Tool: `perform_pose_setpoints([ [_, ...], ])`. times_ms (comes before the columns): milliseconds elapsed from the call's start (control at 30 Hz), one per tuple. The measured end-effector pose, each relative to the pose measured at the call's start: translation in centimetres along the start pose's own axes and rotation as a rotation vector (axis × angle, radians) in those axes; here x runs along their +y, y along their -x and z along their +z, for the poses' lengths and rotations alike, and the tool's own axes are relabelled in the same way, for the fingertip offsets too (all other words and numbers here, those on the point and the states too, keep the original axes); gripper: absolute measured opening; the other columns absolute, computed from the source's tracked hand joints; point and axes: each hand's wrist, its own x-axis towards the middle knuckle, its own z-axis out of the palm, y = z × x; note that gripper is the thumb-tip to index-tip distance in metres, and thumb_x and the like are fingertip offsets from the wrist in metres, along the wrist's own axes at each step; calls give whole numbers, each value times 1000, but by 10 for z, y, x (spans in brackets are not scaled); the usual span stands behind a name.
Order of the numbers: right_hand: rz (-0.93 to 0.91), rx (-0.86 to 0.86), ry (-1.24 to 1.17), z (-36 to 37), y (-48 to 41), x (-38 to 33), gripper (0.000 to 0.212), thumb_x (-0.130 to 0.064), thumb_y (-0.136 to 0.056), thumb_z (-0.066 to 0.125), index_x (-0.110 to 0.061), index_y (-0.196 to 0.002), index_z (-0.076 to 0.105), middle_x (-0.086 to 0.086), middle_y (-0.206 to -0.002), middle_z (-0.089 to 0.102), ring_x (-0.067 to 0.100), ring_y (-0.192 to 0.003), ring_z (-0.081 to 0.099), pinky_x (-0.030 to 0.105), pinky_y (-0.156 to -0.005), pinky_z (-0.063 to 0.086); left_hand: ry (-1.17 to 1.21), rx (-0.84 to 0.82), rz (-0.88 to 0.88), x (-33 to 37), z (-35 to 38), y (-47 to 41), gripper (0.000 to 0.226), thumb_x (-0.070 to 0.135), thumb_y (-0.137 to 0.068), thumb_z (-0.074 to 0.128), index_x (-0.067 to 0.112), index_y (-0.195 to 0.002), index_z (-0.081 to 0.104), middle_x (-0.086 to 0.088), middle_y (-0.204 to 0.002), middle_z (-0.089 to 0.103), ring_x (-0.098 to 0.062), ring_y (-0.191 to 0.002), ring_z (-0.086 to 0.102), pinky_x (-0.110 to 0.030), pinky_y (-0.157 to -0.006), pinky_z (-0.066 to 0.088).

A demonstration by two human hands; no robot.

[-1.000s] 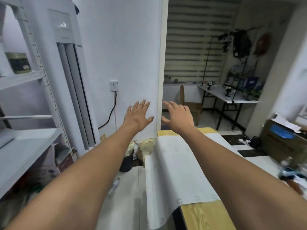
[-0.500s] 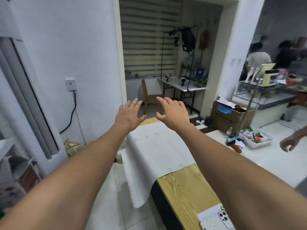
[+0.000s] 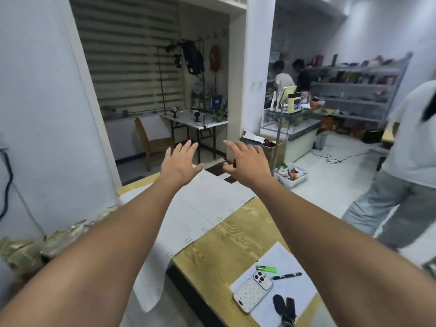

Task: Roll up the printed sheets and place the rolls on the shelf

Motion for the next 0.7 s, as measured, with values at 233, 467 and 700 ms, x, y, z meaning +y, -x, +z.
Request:
perform_pose_setpoints([
  [233,69,-32,21,9,14,82,63,-49,-90,43,-31,-146,20,2,-147,35,27,-129,38,43,-110,21,-11,-31,72,77,28,-33,64,47,-93,37,24,-146,9,3,-155,9,-20,-140,8,-41,-114,4],
  [467,39,-39,17,30,8,180,64,-49,-91,41,-31,-147,18,2,-148,34,27,-129,37,43,-110,21,-25,-32,20,157,60,-76,64,47,-93,38,24,-146,10,2,-154,9,-20,-140,9,-42,-114,4],
  [700,49,-111,-9,57,8,292,63,-49,-92,39,-31,-148,17,3,-150,31,27,-133,33,44,-110,20,20,-24,42,261,97,-118,65,46,-93,39,25,-146,10,3,-154,10,-19,-140,9,-41,-114,5],
])
